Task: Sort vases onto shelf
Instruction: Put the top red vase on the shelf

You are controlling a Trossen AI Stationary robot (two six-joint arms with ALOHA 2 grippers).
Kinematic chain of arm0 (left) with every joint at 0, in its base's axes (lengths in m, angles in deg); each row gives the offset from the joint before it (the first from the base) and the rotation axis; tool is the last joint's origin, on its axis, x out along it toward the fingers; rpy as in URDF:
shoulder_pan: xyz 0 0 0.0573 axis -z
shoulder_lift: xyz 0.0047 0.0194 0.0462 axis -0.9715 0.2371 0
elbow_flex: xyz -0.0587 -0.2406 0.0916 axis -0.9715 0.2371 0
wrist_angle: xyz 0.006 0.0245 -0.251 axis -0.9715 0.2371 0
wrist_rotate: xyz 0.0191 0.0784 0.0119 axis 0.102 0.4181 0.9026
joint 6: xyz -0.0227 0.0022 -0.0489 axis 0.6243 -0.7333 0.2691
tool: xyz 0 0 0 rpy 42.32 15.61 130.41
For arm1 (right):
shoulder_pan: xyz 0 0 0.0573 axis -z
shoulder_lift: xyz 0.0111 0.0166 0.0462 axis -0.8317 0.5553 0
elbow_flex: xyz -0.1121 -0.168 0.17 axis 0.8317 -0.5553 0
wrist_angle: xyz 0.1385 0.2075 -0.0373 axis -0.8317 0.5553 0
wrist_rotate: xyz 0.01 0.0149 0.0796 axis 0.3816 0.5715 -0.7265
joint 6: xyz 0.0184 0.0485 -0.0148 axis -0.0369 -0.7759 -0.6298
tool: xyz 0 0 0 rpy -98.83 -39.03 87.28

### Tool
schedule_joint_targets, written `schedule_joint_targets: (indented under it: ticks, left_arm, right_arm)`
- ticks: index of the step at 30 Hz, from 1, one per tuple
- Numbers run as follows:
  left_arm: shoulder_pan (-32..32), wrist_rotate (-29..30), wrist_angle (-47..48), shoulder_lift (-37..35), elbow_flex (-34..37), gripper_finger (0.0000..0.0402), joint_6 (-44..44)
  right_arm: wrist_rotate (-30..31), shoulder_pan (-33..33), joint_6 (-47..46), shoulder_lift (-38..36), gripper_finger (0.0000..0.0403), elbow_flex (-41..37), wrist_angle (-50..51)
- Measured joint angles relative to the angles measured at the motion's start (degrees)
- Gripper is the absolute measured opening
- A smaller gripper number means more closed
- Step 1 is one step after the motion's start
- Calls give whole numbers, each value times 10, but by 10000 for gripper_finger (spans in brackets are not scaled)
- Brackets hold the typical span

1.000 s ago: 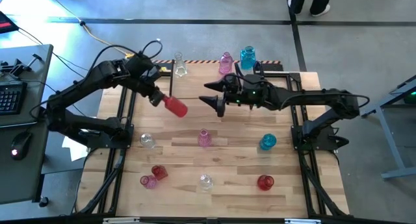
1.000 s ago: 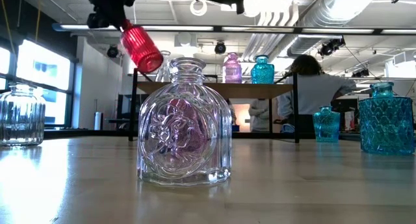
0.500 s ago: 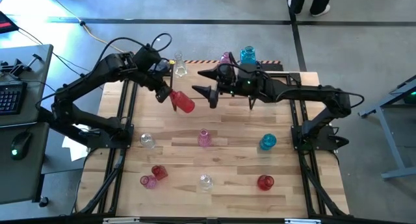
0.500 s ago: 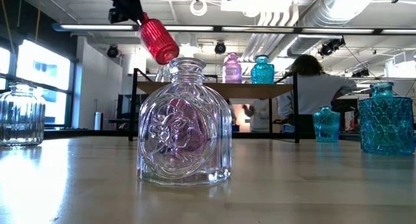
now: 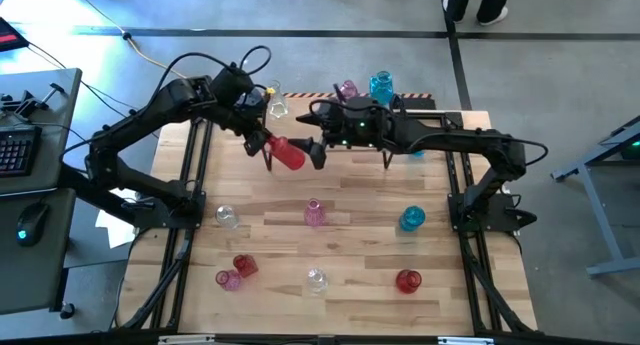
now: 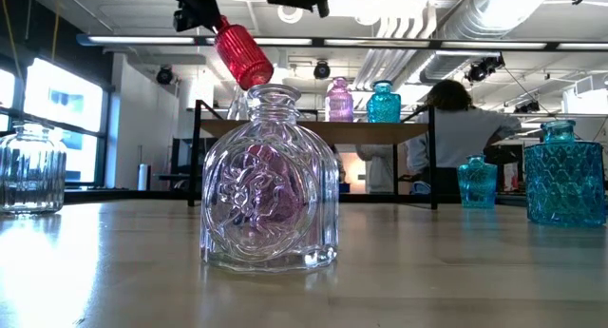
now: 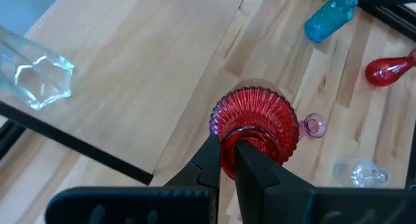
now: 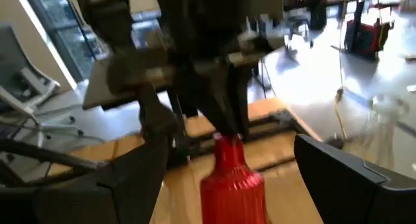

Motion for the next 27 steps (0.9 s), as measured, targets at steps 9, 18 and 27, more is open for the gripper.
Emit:
schedule_joint_targets:
  ticks: [9,18,27]
  left_arm:
    - [33,10,-3,2,0,10,4]
    - [67,25,-4,22,0,10,7]
    - [103,27,-24,43,0,10,17]
  right_arm:
    - [-13,-3,-40,35,319,0,3]
    - [-22,-20,-54,53,319,0,5]
    - [-22,-40,-59,58,319,0,27]
